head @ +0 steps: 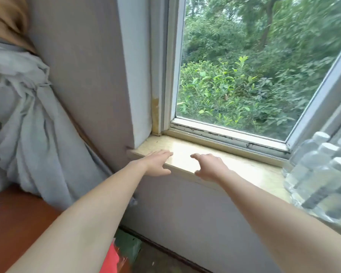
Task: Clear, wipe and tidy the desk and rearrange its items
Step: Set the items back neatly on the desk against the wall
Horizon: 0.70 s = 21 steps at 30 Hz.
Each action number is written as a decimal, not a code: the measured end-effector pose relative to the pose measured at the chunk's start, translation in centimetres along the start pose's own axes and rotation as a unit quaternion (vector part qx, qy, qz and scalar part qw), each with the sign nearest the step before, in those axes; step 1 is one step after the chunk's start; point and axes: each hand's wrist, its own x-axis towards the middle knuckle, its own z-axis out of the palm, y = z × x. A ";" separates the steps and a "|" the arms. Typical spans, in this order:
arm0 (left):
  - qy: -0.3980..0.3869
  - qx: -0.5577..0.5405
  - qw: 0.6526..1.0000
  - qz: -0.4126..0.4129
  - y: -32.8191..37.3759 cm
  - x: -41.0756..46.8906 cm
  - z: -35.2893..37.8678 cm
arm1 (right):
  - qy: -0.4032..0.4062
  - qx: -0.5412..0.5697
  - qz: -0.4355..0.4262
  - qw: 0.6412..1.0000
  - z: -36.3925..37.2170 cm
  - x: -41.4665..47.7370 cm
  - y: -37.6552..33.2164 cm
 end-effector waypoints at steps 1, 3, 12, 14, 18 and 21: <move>-0.003 0.000 1.000 0.019 1.8 1.1 0.0 | 0.006 0.008 0.023 1.000 -0.2 -1.0 1.9; -0.007 0.001 0.998 0.057 5.2 3.6 0.2 | 0.019 0.043 0.073 0.996 -0.4 -3.1 5.3; -0.060 0.022 0.967 0.249 21.8 9.9 2.0 | 0.034 0.216 0.242 0.945 -0.9 -14.3 15.6; -0.080 0.030 0.956 0.281 24.9 10.2 3.0 | 0.021 0.211 0.280 0.936 -1.0 -17.0 17.1; -0.064 -0.011 0.952 0.300 29.1 10.2 5.2 | 0.012 0.155 0.371 0.916 -1.0 -21.7 19.5; -0.034 -0.094 0.958 0.267 30.6 10.4 6.7 | 0.028 0.139 0.444 0.885 -1.4 -24.2 20.2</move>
